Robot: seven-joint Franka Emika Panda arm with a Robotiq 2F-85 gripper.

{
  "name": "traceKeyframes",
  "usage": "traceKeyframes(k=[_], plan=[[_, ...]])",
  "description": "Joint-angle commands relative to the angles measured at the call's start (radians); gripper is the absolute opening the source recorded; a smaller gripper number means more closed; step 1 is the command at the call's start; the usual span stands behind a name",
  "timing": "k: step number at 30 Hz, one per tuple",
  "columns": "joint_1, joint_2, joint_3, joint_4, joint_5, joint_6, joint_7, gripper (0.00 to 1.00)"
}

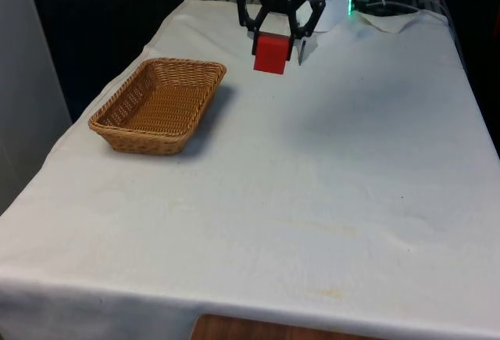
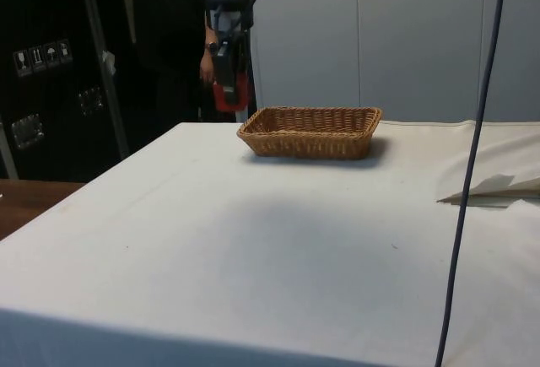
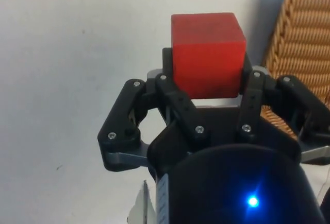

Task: Pick up the cube and place it into the basket.

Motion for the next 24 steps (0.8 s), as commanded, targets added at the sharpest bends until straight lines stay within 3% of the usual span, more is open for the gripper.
traceKeyframes(k=[1,4,5,6,13,14,15,20,21,22,24], plan=[[-0.007,-0.006,-0.004,-0.006,0.009,0.003,-0.018,0.01],[-0.007,-0.005,-0.029,-0.007,0.009,0.005,-0.04,0.01],[-0.001,-0.001,-0.032,-0.001,0.0,0.0,-0.029,0.01],[-0.007,-0.004,-0.036,-0.006,0.009,0.005,-0.046,0.01],[-0.009,0.002,-0.077,-0.006,0.009,0.009,-0.081,0.01],[-0.002,0.002,-0.081,-0.003,0.0,0.0,-0.07,0.01],[-0.009,0.004,-0.091,-0.007,0.009,0.01,-0.093,0.01],[-0.009,0.01,-0.127,-0.012,0.008,0.018,-0.119,0.01],[-0.002,0.011,-0.126,-0.006,0.0,0.006,-0.106,0.01],[-0.009,0.011,-0.132,-0.013,0.008,0.02,-0.123,0.01],[-0.009,0.012,-0.144,-0.016,0.007,0.023,-0.131,0.01]])
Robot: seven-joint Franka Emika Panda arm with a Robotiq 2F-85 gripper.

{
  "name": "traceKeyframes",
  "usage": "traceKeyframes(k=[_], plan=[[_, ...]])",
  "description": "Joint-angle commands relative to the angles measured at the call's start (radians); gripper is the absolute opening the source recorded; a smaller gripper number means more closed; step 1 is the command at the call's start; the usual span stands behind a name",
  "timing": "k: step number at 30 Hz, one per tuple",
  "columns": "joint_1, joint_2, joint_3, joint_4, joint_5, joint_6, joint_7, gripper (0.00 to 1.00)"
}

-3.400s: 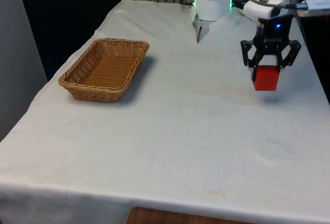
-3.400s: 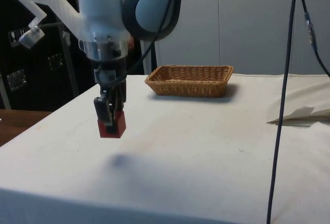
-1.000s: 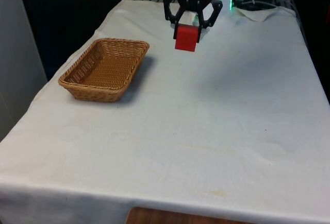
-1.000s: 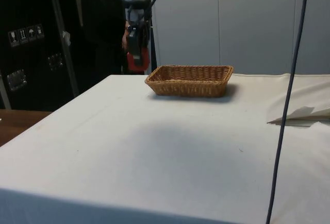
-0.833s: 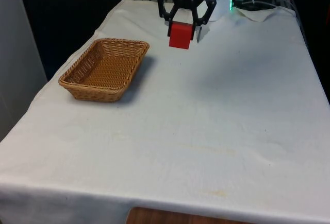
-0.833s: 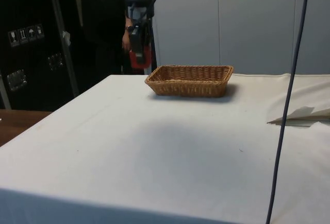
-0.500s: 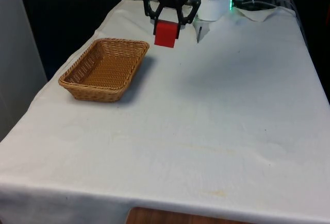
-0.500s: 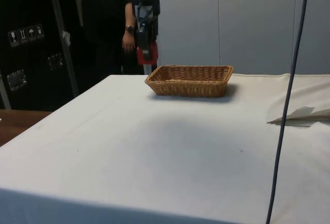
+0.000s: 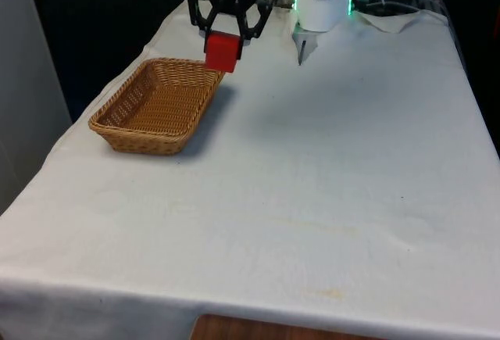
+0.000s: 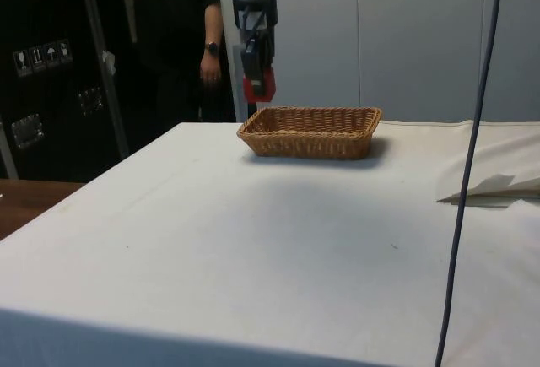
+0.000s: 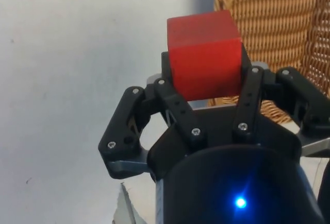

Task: Pick up the cube and place it into the basket.

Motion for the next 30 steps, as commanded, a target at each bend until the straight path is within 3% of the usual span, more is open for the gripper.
traceKeyframes(k=[1,5,6,7,13,14,16,23,24,25,30], plan=[[-0.007,0.001,-0.006,-0.006,0.007,0.014,-0.018,0.01],[-0.007,0.009,-0.036,-0.009,0.008,0.021,-0.04,0.01],[-0.001,0.006,-0.037,-0.005,0.0,0.006,-0.028,0.01],[-0.007,0.01,-0.041,-0.009,0.008,0.023,-0.044,0.01],[-0.011,0.037,-0.08,-0.013,0.014,0.048,-0.075,0.01],[-0.004,0.036,-0.085,-0.008,0.0,0.035,-0.06,0.01],[-0.013,0.046,-0.09,-0.013,0.017,0.057,-0.085,0.01],[-0.022,0.089,-0.134,-0.007,0.046,0.091,-0.142,0.01],[-0.011,0.087,-0.144,-0.006,0.032,0.083,-0.127,0.01],[-0.023,0.095,-0.14,-0.006,0.051,0.096,-0.15,0.01],[-0.027,0.133,-0.17,0.003,0.084,0.12,-0.198,0.01]])
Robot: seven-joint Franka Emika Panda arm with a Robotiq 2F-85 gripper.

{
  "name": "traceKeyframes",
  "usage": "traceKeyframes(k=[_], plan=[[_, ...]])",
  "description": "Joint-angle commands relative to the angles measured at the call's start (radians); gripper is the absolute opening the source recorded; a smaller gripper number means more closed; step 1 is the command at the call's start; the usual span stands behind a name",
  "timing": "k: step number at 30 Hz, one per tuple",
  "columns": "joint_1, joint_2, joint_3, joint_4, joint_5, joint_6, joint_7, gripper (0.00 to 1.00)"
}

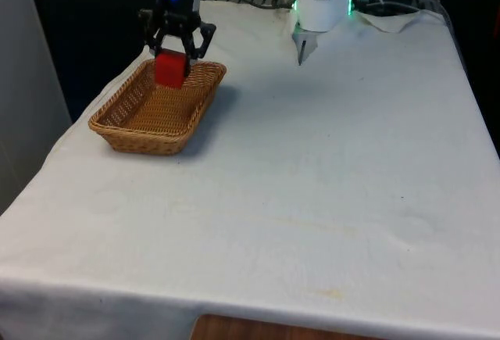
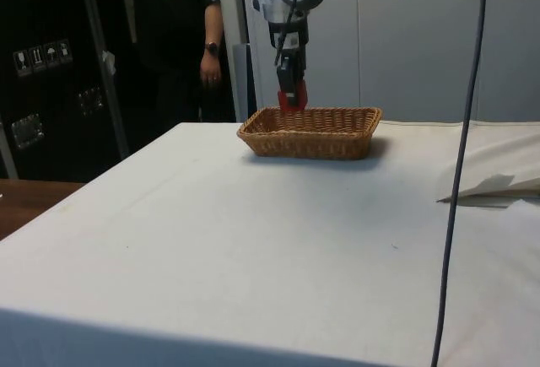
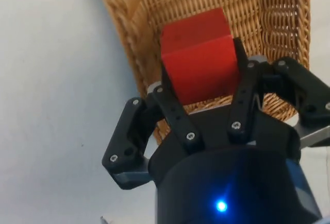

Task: Pick up the cube and place it into the basket.

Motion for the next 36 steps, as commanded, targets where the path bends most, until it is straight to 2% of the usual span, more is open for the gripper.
traceKeyframes(k=[1,3,4,5,6,11,12,13,19,20,21,28,29,30,34,36], plan=[[-0.012,0.013,0.004,0.002,0.026,0.014,-0.026,0.01],[-0.015,0.032,-0.003,0.006,0.053,0.025,-0.05,0.01],[-0.003,0.028,-0.015,0.005,0.032,0.017,-0.032,0.01],[-0.017,0.037,-0.003,0.007,0.066,0.027,-0.06,0.01],[-0.017,0.037,-0.003,0.007,0.066,0.027,-0.06,0.01],[-0.024,0.06,-0.009,0.017,0.16,0.036,-0.136,0.01],[-0.009,0.062,-0.025,0.02,0.139,0.031,-0.117,0.01],[-0.027,0.072,-0.013,0.021,0.192,0.039,-0.164,0.01],[-0.032,0.112,-0.032,0.04,0.292,0.039,-0.258,0.01],[-0.015,0.106,-0.045,0.035,0.266,0.036,-0.231,0.01],[-0.032,0.112,-0.032,0.04,0.292,0.039,-0.258,0.01],[-0.045,0.164,-0.047,0.072,0.421,0.028,-0.376,0.01],[-0.025,0.163,-0.065,0.066,0.396,0.034,-0.352,0.01],[-0.046,0.172,-0.049,0.076,0.436,0.028,-0.39,0.01],[-0.052,0.215,-0.057,0.098,0.503,0.027,-0.45,0.01],[-0.053,0.224,-0.059,0.103,0.514,0.026,-0.46,0.01]])
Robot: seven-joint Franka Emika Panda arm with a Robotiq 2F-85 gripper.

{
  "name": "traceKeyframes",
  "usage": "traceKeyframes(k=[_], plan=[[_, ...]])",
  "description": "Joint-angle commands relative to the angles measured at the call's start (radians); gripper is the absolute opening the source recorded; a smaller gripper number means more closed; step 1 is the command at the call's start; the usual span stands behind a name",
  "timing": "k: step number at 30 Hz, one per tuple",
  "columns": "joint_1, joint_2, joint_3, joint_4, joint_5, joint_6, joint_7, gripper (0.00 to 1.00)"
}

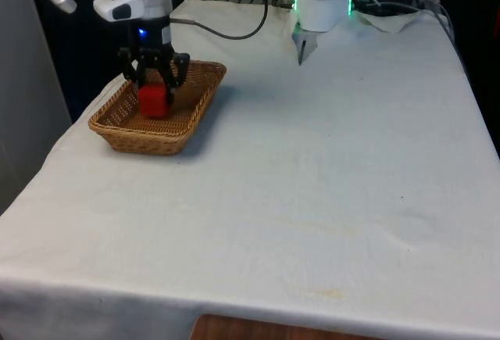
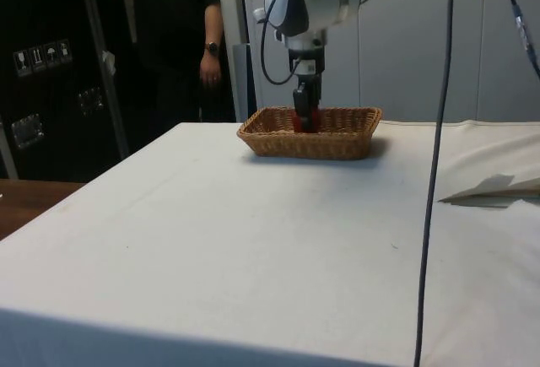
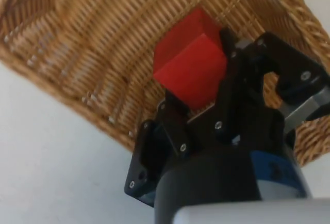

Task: Pick up the cube and place it into the basket.

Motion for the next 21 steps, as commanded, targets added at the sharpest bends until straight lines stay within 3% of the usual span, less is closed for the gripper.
traceKeyframes(k=[1,2,3,4,8,12,13,17,18,21], plan=[[-0.017,0.013,0.014,0.014,0.026,-0.006,-0.025,0.01],[-0.017,0.019,0.012,0.018,0.037,-0.007,-0.033,0.01],[-0.001,0.02,-0.003,0.012,0.023,0.0,-0.018,0.01],[-0.017,0.024,0.011,0.022,0.048,-0.009,-0.042,0.01],[-0.01,0.037,0.004,0.024,0.088,-0.007,-0.071,0.01],[-0.002,0.04,-0.005,0.025,0.084,-0.007,-0.066,0.01],[-0.005,0.039,-0.002,0.024,0.088,-0.006,-0.07,0.01],[-0.002,0.04,-0.005,0.025,0.084,-0.005,-0.067,0.37],[-0.002,0.04,-0.006,0.025,0.084,-0.005,-0.066,0.51],[-0.001,0.04,-0.007,0.025,0.083,-0.005,-0.066,0.8]])
